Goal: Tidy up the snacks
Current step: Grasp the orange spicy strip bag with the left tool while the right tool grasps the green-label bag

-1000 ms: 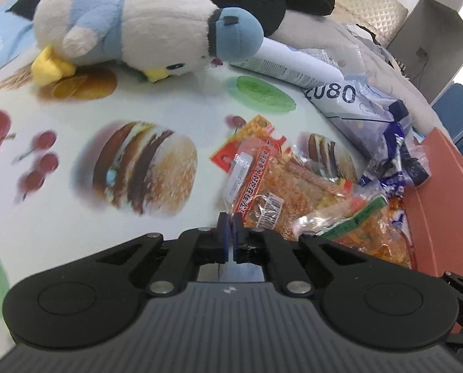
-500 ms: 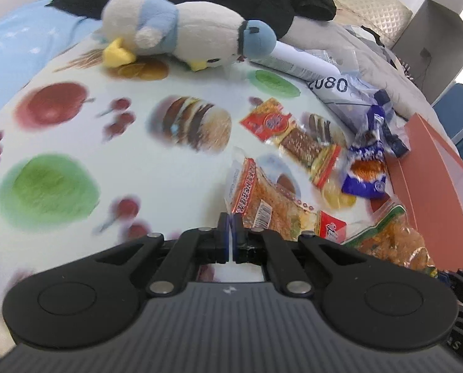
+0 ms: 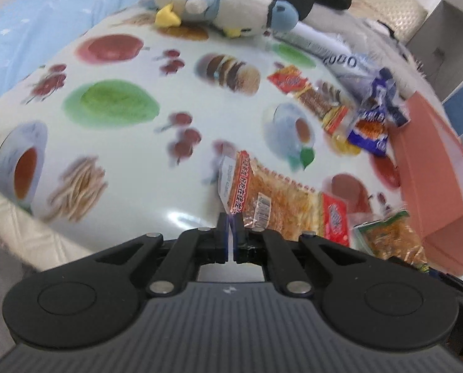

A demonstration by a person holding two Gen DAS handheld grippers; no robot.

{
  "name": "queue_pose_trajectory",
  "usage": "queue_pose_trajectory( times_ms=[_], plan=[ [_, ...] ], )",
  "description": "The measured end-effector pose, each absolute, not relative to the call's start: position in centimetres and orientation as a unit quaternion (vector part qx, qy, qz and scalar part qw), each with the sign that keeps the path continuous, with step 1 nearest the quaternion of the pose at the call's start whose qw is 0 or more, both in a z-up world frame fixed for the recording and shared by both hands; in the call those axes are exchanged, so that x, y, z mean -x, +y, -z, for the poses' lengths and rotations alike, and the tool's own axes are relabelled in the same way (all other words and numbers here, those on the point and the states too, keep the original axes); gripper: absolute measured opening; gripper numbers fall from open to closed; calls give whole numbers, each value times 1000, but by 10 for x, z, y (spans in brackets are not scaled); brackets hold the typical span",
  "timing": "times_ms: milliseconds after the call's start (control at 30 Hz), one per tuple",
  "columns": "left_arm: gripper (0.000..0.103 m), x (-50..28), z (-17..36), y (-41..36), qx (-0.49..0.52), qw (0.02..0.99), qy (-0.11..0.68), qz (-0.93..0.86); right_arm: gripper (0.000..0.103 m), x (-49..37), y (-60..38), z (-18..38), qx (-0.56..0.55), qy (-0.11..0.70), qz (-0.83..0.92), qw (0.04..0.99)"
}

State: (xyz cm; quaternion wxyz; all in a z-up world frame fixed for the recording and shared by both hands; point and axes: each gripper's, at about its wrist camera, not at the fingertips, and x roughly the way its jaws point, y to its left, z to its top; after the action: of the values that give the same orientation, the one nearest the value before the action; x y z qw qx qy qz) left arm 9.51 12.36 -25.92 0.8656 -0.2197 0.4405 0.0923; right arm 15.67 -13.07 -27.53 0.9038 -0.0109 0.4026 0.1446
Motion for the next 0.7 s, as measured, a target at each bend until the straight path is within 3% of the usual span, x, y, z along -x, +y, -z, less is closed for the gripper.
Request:
queue_pose_trajectory(
  times_ms=[167, 300, 367, 400, 433, 533, 700],
  plan=[
    [3, -88, 263, 122, 209, 866, 444, -97, 46, -157, -148, 288, -30, 425, -123, 896],
    [8, -88, 261, 118, 176, 869, 454, -90, 61, -154, -156, 295, -46, 426, -117, 896],
    [25, -90, 261, 117, 168, 870, 456, -86, 73, -152, -160, 298, -56, 428, -121, 894],
    [45, -90, 260, 118, 169, 870, 455, -87, 83, -152, -161, 299, -59, 428, -121, 894],
    [61, -90, 260, 118, 170, 871, 452, -89, 86, -152, -162, 299, -57, 426, -119, 895],
    [74, -90, 256, 118, 167, 876, 445, -86, 85, -154, -162, 301, -47, 432, -114, 893],
    [82, -95, 249, 121, 150, 882, 439, -87, 85, -154, -160, 300, -42, 421, -123, 898]
  ],
)
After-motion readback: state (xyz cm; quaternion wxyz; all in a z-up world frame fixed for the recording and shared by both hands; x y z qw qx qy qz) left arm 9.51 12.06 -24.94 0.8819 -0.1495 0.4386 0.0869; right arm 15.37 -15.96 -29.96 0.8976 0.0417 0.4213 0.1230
